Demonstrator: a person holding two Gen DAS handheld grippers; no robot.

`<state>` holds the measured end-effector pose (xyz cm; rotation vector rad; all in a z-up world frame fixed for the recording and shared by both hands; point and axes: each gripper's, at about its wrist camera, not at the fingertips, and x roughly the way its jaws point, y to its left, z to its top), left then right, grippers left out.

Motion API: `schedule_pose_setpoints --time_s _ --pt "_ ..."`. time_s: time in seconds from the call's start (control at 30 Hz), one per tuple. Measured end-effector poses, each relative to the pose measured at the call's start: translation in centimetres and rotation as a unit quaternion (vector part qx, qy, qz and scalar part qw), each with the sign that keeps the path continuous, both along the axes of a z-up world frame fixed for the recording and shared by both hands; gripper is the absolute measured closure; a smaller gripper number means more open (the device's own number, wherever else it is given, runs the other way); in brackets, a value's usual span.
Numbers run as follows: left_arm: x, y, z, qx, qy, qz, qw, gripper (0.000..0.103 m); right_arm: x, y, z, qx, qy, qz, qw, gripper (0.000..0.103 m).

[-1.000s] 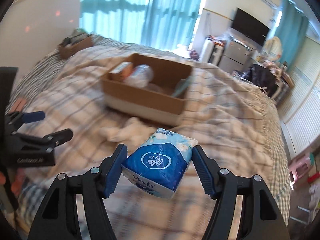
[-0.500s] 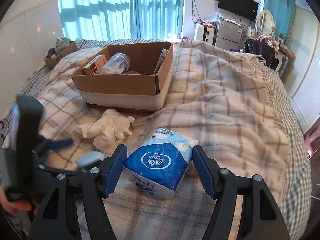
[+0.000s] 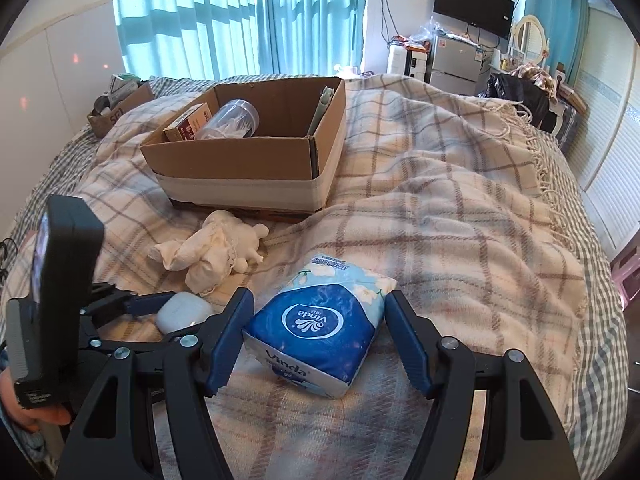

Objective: Organize objects
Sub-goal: 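Place the earbud case in the box left while right places the tissue pack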

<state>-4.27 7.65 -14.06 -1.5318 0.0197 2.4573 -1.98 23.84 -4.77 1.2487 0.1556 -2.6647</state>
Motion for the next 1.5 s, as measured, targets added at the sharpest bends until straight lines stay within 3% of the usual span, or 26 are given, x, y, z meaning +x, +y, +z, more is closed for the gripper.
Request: schedule_pose_setpoints --time_s 0.27,0.5,0.67,0.8,1.1,1.3,1.4,1.5 --pt "2.8 -2.9 3.5 0.037 0.025 0.034 0.9984 0.052 1.1 -0.1 1.7 0.013 0.023 -0.008 1.0 0.036" --pt "4.8 -5.6 7.5 0.043 0.073 0.053 0.995 0.052 2.5 -1.5 4.1 0.018 0.051 0.005 0.999 0.036" --pt "3.6 -6.6 10.6 0.035 0.11 0.067 0.991 0.052 2.7 -3.2 6.3 0.027 0.075 0.026 0.996 0.036" --pt "1.5 -7.5 13.2 0.02 0.143 0.076 0.9866 0.052 1.8 -4.3 8.3 0.029 0.093 0.044 0.994 0.036" --pt "-6.2 -8.1 17.0 0.006 0.184 0.082 0.9795 0.052 -4.6 -5.8 13.5 0.004 0.134 0.067 0.989 0.036" --pt "-12.6 -8.5 16.7 -0.003 0.188 0.103 0.9767 0.052 -10.9 -6.5 14.9 0.004 0.156 0.07 0.985 0.036" --pt "-15.0 -8.2 15.7 -0.007 0.194 0.099 0.976 0.052 -14.7 -7.0 14.4 0.015 0.156 0.064 0.986 0.036" --pt "-17.1 -7.8 13.9 -0.002 0.176 0.085 0.9807 0.052 -18.2 -7.4 13.1 0.017 0.152 0.05 0.987 0.036"
